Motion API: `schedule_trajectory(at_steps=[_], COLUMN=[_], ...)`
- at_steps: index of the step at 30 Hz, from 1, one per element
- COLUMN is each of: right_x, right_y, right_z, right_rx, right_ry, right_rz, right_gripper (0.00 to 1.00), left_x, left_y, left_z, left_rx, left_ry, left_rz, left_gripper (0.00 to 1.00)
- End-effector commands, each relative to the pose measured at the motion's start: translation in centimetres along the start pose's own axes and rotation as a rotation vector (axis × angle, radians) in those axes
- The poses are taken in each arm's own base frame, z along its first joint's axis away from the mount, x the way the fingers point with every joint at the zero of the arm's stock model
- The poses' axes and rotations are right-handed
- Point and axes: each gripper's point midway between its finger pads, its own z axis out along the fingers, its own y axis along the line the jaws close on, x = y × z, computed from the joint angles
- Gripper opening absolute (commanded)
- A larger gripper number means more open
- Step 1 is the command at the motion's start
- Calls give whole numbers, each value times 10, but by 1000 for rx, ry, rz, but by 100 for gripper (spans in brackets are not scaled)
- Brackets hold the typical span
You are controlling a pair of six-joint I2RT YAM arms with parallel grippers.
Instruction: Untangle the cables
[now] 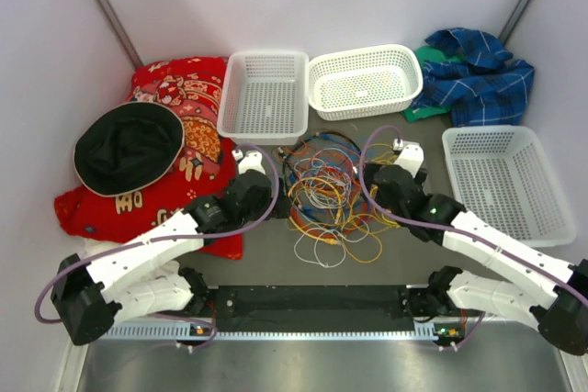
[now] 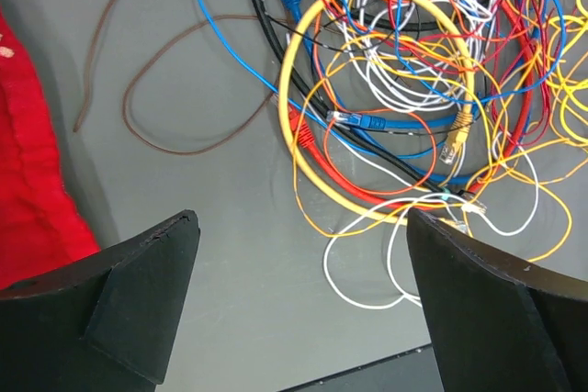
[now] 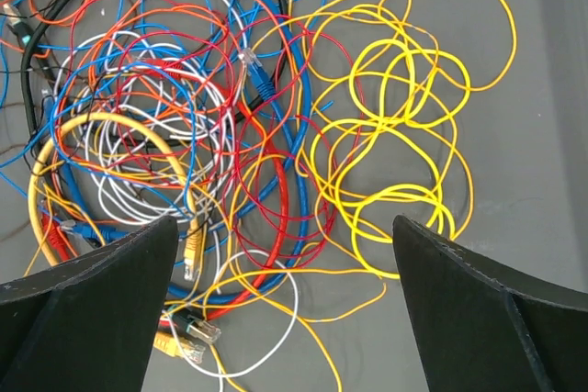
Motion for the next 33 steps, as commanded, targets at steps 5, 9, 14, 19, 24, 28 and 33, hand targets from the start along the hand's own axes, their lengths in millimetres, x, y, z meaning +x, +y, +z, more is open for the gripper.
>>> schedule_trajectory(at_steps=[5,9,14,19,24,28,33], right_x=[-15,-9,-2,0,12,0,-30], right_y=[-18,-31,-46,-46,-58,-60,-59], right_z=[13,43,77,105,129,131,111], right_rx=[106,90,171,213,276,276,259], right_ry=[61,138,188,252,324,281,212], right_rz=[60,241,255,212,208,167,159], right_gripper=[97,91,87,80,65,30,0], left_x=[-12,-9,-4,1,3,1,-3], left_y=[-28,-31,-25,-16,-12,-10,-11], left_z=[-2,-3,-6,-8,-8,-9,-12], left_rx=[130,151,142,133,123,113,121], left_ry=[-33,-20,-6,-17,-22,-32,-48], left_rz=[-36,-15,-12,-22,-26,-25,-25], left_gripper=[99,99,99,99,99,99,99])
